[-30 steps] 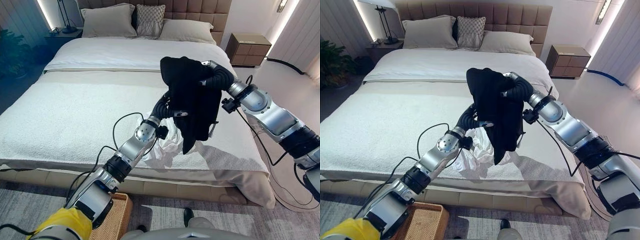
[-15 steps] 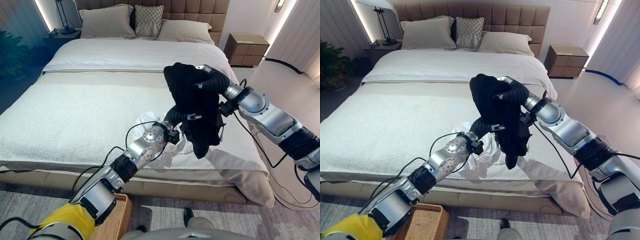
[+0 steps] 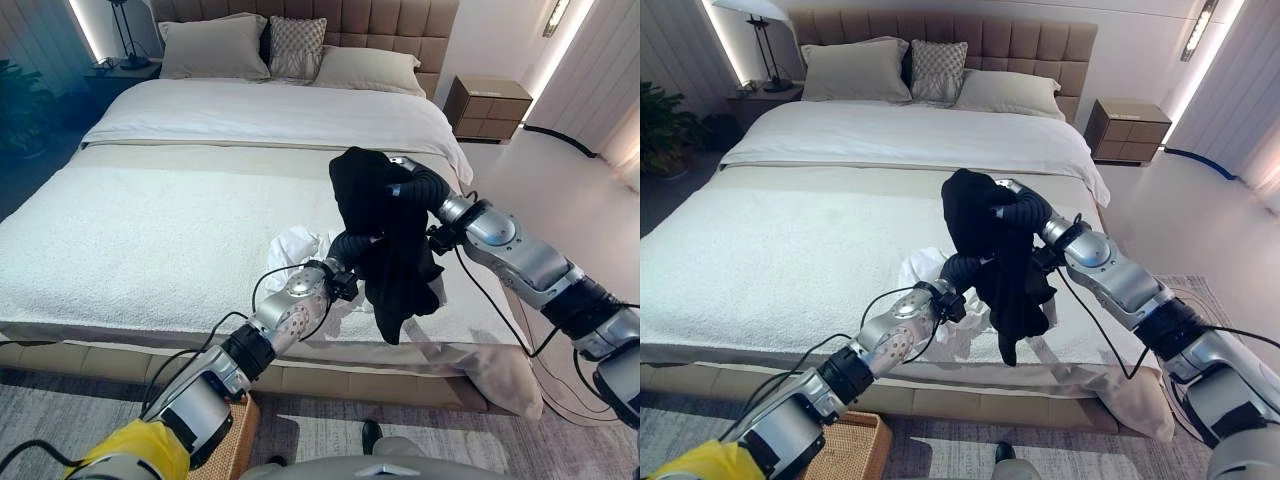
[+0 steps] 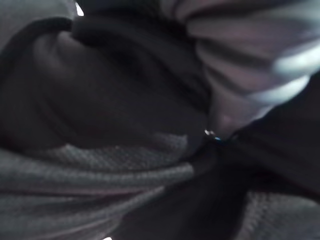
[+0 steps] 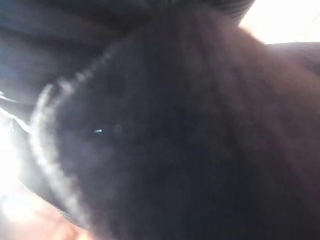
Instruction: Pick up clothes into the bucket
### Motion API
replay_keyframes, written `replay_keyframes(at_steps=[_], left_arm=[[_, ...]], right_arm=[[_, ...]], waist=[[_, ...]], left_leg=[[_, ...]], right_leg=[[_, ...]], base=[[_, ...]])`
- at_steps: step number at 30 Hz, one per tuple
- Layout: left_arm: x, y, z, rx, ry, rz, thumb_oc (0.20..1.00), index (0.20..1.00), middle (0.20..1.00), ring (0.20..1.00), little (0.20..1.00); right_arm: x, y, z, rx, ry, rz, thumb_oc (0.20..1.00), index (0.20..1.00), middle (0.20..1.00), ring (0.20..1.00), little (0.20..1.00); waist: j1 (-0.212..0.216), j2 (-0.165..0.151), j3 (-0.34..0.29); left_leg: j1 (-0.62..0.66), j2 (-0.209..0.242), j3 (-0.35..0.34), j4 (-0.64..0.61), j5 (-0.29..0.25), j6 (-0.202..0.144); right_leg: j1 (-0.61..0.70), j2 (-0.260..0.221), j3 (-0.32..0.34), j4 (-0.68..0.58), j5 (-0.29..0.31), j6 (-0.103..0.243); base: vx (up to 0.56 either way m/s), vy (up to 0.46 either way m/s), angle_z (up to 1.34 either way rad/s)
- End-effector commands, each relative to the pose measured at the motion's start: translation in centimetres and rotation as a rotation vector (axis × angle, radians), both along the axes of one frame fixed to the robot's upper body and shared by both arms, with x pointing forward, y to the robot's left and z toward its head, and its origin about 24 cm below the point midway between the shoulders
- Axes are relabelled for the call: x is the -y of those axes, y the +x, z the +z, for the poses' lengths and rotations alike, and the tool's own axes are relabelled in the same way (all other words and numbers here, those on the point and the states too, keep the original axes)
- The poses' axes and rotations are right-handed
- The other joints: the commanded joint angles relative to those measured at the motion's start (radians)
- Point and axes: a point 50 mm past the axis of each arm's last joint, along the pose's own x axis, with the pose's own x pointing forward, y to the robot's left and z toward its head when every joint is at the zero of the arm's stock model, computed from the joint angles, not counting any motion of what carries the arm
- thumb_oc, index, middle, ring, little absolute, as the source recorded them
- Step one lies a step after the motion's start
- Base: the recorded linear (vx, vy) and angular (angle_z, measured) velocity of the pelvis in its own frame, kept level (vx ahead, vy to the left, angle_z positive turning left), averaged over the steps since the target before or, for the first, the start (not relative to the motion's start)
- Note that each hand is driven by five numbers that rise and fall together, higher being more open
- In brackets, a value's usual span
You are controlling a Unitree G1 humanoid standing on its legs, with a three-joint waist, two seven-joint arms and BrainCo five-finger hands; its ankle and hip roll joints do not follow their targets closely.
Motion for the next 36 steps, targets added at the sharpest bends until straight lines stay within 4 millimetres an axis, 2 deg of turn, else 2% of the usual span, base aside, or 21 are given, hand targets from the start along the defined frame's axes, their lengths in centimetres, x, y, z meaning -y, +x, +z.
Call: replay_keyframes(at_steps=[1, 7, 9, 11, 13, 15, 17, 19, 22, 29, 30, 31, 32, 33, 36], left_arm=[[1.9, -0.3, 0.8, -0.026, -0.139, -0.023, 0.2, 0.2, 0.2, 0.2, 0.2], [0.7, -1.0, 0.2, -0.09, -0.237, 0.016, 0.2, 0.2, 0.2, 0.2, 0.2], [0.3, -1.2, 0.4, -0.088, -0.258, 0.023, 0.2, 0.2, 0.2, 0.2, 0.2], [-0.3, -1.3, 0.6, -0.077, -0.283, 0.035, 0.2, 0.2, 0.2, 0.2, 0.2], [-1.0, -1.6, 1.5, -0.045, -0.324, 0.038, 0.2, 0.2, 0.2, 0.2, 0.2], [-1.7, -1.7, 2.2, -0.015, -0.353, 0.05, 0.2, 0.2, 0.2, 0.2, 0.2], [-2.7, -1.8, 2.8, 0.015, -0.386, 0.077, 0.2, 0.2, 0.2, 0.2, 0.2], [-3.8, -1.8, 3.6, 0.046, -0.419, 0.107, 0.2, 0.2, 0.2, 0.2, 0.2], [-6.3, -1.6, 5.0, 0.115, -0.477, 0.199, 0.2, 0.2, 0.2, 0.2, 0.2], [-11.9, -1.7, 8.2, 0.304, -0.56, 0.431, 0.2, 0.2, 0.2, 0.2, 0.2], [-12.7, -1.8, 8.7, 0.336, -0.558, 0.462, 0.2, 0.2, 0.2, 0.2, 0.2], [-14.8, -2.0, 10.1, 0.426, -0.541, 0.535, 0.2, 0.2, 0.2, 0.2, 0.2], [-14.8, -2.0, 10.1, 0.427, -0.541, 0.536, 0.2, 0.2, 0.2, 0.2, 0.2], [-16.0, -2.2, 10.8, 0.477, -0.527, 0.576, 0.2, 0.2, 0.2, 0.2, 0.2], [-18.2, -3.3, 12.5, 0.599, -0.51, 0.636, 0.2, 0.2, 0.2, 0.2, 0.2]], right_arm=[[-1.0, -0.9, 6.1, 0.231, 0.257, 0.081, 1.0, 1.0, 1.0, 1.0, 1.0], [2.0, -1.4, 4.8, 0.239, 0.396, -0.079, 1.0, 1.0, 1.0, 1.0, 1.0], [3.5, -1.8, 4.1, 0.284, 0.395, -0.207, 1.0, 1.0, 1.0, 1.0, 1.0], [4.7, -2.6, 3.6, 0.35, 0.33, -0.305, 1.0, 1.0, 1.0, 1.0, 1.0], [6.9, -3.5, 2.6, 0.429, 0.206, -0.488, 1.0, 1.0, 1.0, 1.0, 1.0], [8.2, -4.4, 1.3, 0.444, 0.136, -0.608, 1.0, 1.0, 1.0, 1.0, 1.0], [8.9, -5.4, -0.3, 0.419, 0.151, -0.683, 1.0, 1.0, 1.0, 1.0, 1.0], [9.0, -6.3, -2.3, 0.353, 0.214, -0.715, 1.0, 1.0, 1.0, 1.0, 1.0], [8.1, -8.1, -5.1, 0.241, 0.306, -0.692, 1.0, 1.0, 1.0, 1.0, 1.0], [6.3, -10.8, -10.1, 0.001, 0.352, -0.604, 1.0, 1.0, 1.0, 1.0, 1.0], [6.2, -10.9, -10.7, -0.028, 0.337, -0.598, 1.0, 1.0, 1.0, 1.0, 1.0], [6.5, -11.2, -12.3, -0.087, 0.235, -0.6, 1.0, 1.0, 1.0, 1.0, 1.0], [6.5, -11.2, -12.3, -0.086, 0.235, -0.599, 1.0, 1.0, 1.0, 1.0, 1.0], [6.8, -11.3, -13.0, -0.102, 0.13, -0.603, 1.0, 1.0, 1.0, 1.0, 1.0], [7.5, -11.9, -16.0, -0.2, -0.085, -0.609, 1.0, 1.0, 1.0, 1.0, 1.0]], waist=[[0.005, -0.02, -0.042], [0.004, -0.019, -0.039], [0.003, -0.015, -0.038], [0.002, -0.01, -0.038], [0.001, -0.006, -0.039], [0.002, -0.004, -0.038], [0.002, -0.002, -0.035], [0.001, 0.001, -0.032], [-0.001, 0.005, -0.023], [-0.01, 0.017, -0.01], [-0.01, 0.018, -0.008], [-0.006, 0.024, 0.001], [-0.007, 0.024, 0.001], [-0.003, 0.027, 0.003], [0.011, 0.031, 0.012]], left_leg=[[-0.084, 0.003, -0.029, 0.108, -0.074, -0.014], [-0.091, 0.001, -0.028, 0.113, -0.079, -0.01], [-0.091, 0.001, -0.029, 0.112, -0.081, -0.008], [-0.092, 0.0, -0.029, 0.111, -0.082, -0.006], [-0.095, 0.0, -0.032, 0.112, -0.085, -0.003], [-0.099, -0.001, -0.038, 0.114, -0.087, -0.001], [-0.102, -0.002, -0.041, 0.116, -0.088, 0.001], [-0.105, -0.004, -0.043, 0.117, -0.089, 0.003], [-0.109, -0.005, -0.044, 0.119, -0.088, 0.003], [-0.116, -0.005, -0.042, 0.118, -0.085, -0.001], [-0.116, -0.006, -0.041, 0.118, -0.085, -0.002], [-0.122, -0.007, -0.041, 0.121, -0.084, -0.004], [-0.122, -0.007, -0.041, 0.121, -0.085, -0.004], [-0.124, -0.008, -0.042, 0.121, -0.084, -0.004], [-0.131, -0.011, -0.046, 0.126, -0.084, -0.006]], right_leg=[[-0.007, -0.022, -0.049, 0.131, -0.122, 0.043], [-0.012, -0.023, -0.05, 0.134, -0.125, 0.042], [-0.012, -0.024, -0.051, 0.134, -0.125, 0.043], [-0.013, -0.024, -0.052, 0.134, -0.127, 0.043], [-0.012, -0.025, -0.057, 0.135, -0.131, 0.043], [-0.013, -0.026, -0.06, 0.136, -0.134, 0.042], [-0.015, -0.026, -0.063, 0.139, -0.138, 0.041], [-0.017, -0.026, -0.065, 0.139, -0.14, 0.04], [-0.022, -0.025, -0.064, 0.142, -0.143, 0.038], [-0.035, -0.022, -0.058, 0.148, -0.147, 0.032], [-0.036, -0.022, -0.057, 0.148, -0.146, 0.032], [-0.043, -0.023, -0.057, 0.15, -0.145, 0.032], [-0.043, -0.023, -0.057, 0.15, -0.145, 0.032], [-0.044, -0.023, -0.058, 0.15, -0.145, 0.033], [-0.045, -0.025, -0.064, 0.15, -0.143, 0.033]], base=[[0.0, 0.0, 0.0], [0.0, 0.0, 0.0], [0.0, 0.0, 0.0], [0.0, 0.0, 0.0], [0.0, 0.0, 0.0], [0.0, 0.0, 0.0], [0.0, 0.0, 0.0], [0.0, 0.0, 0.0], [0.0, 0.0, 0.0], [0.0, 0.0, 0.0], [0.0, 0.0, 0.0], [0.0, 0.0, 0.0], [0.0, 0.0, 0.0], [0.0, 0.0, 0.0], [0.0, 0.0, 0.0]])
